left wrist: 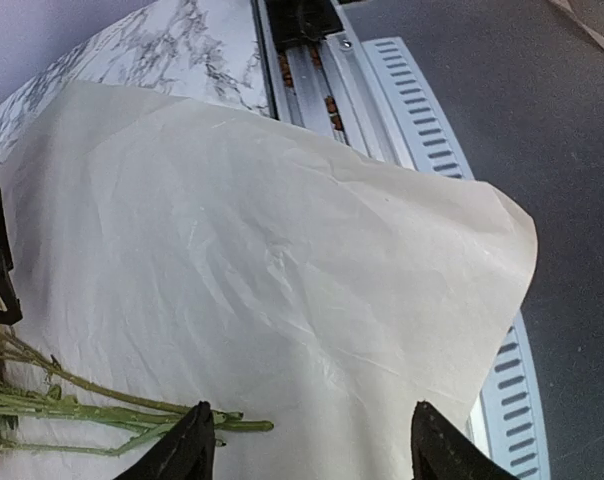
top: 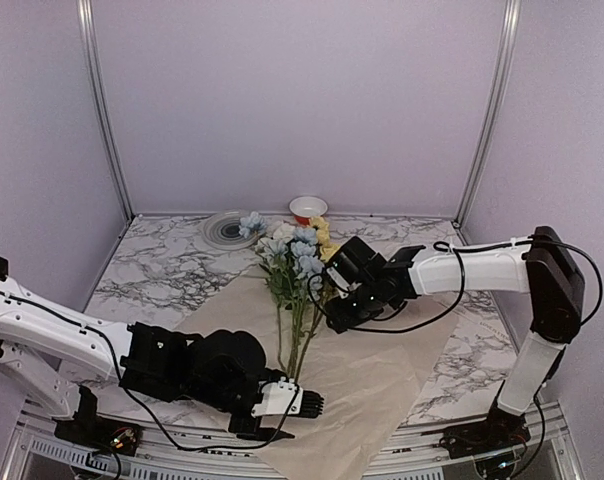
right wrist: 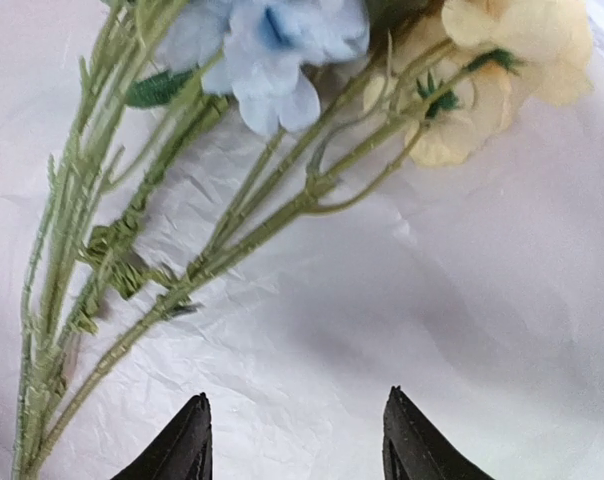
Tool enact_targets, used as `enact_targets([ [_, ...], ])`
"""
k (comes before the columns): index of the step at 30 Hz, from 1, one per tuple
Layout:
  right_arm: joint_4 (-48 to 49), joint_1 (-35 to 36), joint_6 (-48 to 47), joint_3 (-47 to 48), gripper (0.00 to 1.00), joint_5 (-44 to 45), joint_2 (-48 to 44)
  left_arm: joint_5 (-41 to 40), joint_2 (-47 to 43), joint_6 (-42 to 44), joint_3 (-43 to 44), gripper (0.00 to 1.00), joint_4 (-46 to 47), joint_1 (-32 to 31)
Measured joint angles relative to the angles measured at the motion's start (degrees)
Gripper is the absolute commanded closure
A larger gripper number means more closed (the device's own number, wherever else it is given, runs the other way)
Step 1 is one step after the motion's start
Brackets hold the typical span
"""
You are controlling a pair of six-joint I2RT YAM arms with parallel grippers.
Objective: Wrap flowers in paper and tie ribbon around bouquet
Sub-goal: Pick up the bottom corner of the flattened wrapping paper from the corner of the board.
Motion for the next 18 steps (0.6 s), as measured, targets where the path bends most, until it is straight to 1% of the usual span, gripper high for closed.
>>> enact_targets([
  [5, 0.09, 0.02, -0.42, -3.30, 0.44, -0.68, -0.22, 4.92, 1.09, 8.79, 0.39, 0.27, -2.60, -2.12],
  [9, 0.92, 0.13, -1.11, -4.48, 0.44, -1.07, -0.33, 5.75, 7.54, 12.70, 4.04, 0.25, -4.02, -7.04],
  [13, 1.79, 0.50, -1.46, -5.68, 0.44, -1.14, -0.63, 4.28, 13.86, 13.40, 6.51, 0.03, -4.68, -10.73],
  [16, 2.62, 1.49, -1.46, -6.71, 0.44, -1.22, -1.33, 3.65, 16.13, 12.61, 7.76, 0.01, -5.53, -11.67],
  [18, 3.26, 2.21, -1.42, -7.28, 0.44, -1.33, -1.84, 2.97, 18.53, 11.54, 10.47, 0.02, -5.99, -11.98],
])
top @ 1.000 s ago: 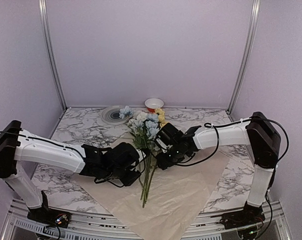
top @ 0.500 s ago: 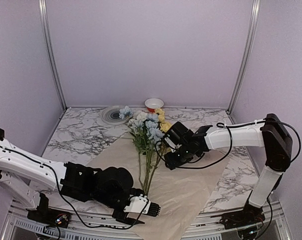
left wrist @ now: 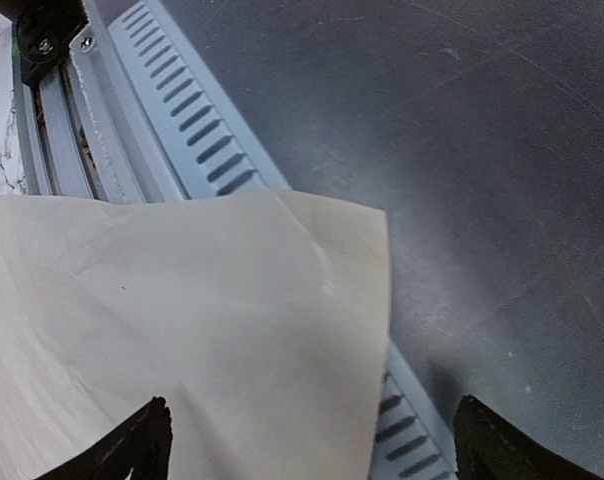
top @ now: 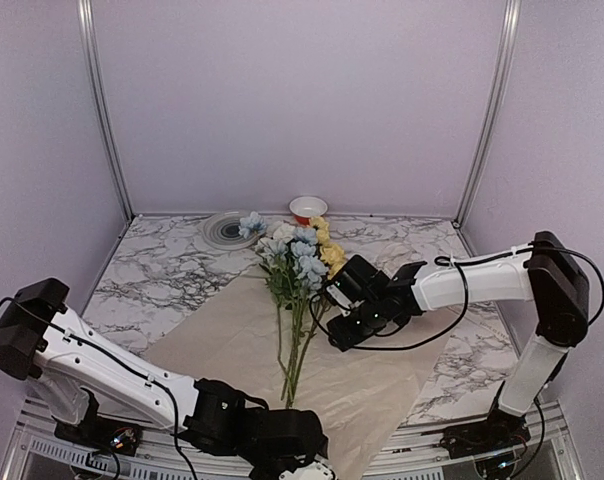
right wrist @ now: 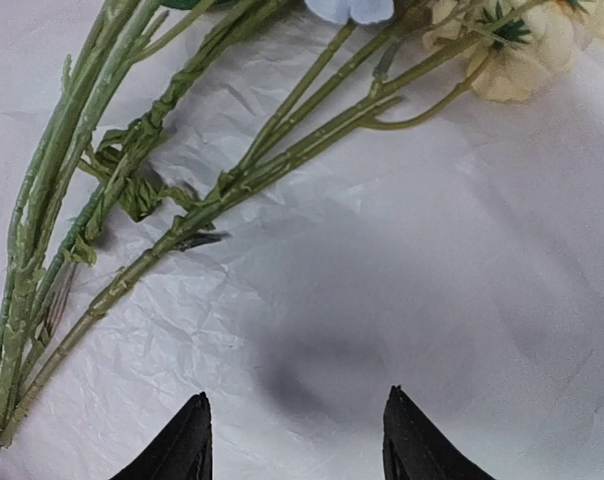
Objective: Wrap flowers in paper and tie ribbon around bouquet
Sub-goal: Pick up the bottom corner of the flattened wrapping paper from the corner of the board, then fold the bottom corner of the flattened wrapping paper at the center of the board.
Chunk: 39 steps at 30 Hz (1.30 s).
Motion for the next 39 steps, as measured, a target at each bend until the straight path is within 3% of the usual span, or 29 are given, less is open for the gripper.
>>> enact_targets([
  [3, 1.57, 0.87, 0.35, -1.25, 0.44, -0.11, -0.48, -2.97, 3.91, -1.68, 3.91, 0.08, 0.20, -0.11],
  [7, 2.38, 1.31, 0.90, -3.30, 0.44, -0.09, -0.72, -8.24, 5.66, -3.76, 4.42, 0.26, 0.04, -0.20],
  [14, 2.40, 1.81, 1.46, -4.24, 0.44, -0.02, -2.80, -14.23, 5.75, -6.32, 4.63, 0.95, 0.31, -0.26],
  [15, 2.40, 1.84, 1.49, -4.24, 0.44, 0.00, -3.37, -14.60, 5.64, -6.12, 4.59, 1.00, 0.46, -0.26],
  [27, 4.90, 0.72, -0.72, -4.26, 0.44, -7.89, -3.65, -17.75, -3.98, -7.39, -1.38, 1.00, 3.63, 1.75],
  [34, 7.50, -6.60, -2.01, -9.07, 0.41, -14.84, -3.19, -12.48, -8.46, -8.74, -3.32, 1.00, 7.02, 12.33],
  [39, 7.45, -7.54, -4.59, -9.81, 0.38, -19.71, -7.96, -8.04, -10.25, -8.55, -6.32, 1.00, 8.17, 19.47],
])
